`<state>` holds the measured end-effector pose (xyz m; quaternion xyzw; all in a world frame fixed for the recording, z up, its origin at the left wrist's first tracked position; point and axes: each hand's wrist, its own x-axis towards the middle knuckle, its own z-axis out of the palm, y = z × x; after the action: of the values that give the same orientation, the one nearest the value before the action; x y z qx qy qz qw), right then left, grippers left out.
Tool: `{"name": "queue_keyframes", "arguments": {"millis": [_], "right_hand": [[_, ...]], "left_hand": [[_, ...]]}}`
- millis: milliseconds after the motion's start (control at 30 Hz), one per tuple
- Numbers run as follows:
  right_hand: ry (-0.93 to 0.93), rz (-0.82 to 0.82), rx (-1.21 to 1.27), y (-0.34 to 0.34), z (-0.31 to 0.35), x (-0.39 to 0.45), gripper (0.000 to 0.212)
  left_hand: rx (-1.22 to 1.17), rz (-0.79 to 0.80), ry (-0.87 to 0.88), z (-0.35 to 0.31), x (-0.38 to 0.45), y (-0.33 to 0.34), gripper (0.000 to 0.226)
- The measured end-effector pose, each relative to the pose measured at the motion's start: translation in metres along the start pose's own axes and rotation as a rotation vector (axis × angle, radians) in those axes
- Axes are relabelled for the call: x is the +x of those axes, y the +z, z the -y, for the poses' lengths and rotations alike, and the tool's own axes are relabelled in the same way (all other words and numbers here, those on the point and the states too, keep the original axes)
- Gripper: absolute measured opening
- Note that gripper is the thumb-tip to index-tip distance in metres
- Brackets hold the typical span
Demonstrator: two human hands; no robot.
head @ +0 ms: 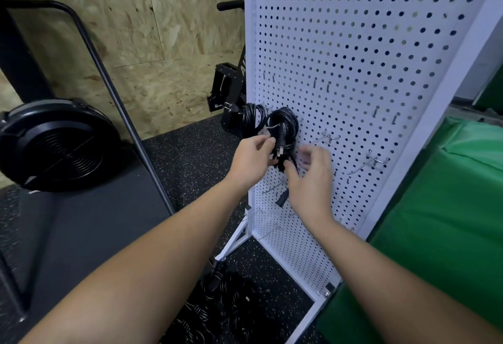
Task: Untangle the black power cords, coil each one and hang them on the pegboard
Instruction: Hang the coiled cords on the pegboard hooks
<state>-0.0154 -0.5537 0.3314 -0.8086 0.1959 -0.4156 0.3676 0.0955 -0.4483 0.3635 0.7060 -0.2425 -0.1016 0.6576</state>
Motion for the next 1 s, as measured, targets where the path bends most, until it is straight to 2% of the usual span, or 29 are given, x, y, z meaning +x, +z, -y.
{"name": "queue_keyframes", "arguments": {"millis": [100,233,400,600,833,1000], "right_hand": [[0.043,0.037,0.047,-0.006,0.003,-0.019,0.012],[0.096,0.207,0.150,-0.003,0.010,-0.050,0.003],[0.105,0.571,0.204,0.042,0.010,-0.107,0.007],[0.170,0.932,0.198,0.123,-0.010,-0.187,0.006],[0.278,1.141,0.096,0.210,-0.052,-0.276,0.014],[0.378,1.312,0.032,0.253,-0.074,-0.324,0.035]], "left_hand": [[0.024,0.020,-0.009,0.011,-0.014,-0.014,0.029],[0.112,-0.012,0.003,0.035,-0.045,-0.044,0.031],[0.214,-0.006,-0.152,0.090,-0.099,-0.106,0.015],[0.312,-0.023,-0.370,0.176,-0.171,-0.182,0.012],[0.303,-0.142,-0.641,0.283,-0.249,-0.226,0.013],[0.606,-0.282,-0.884,0.351,-0.296,-0.233,0.041]]}}
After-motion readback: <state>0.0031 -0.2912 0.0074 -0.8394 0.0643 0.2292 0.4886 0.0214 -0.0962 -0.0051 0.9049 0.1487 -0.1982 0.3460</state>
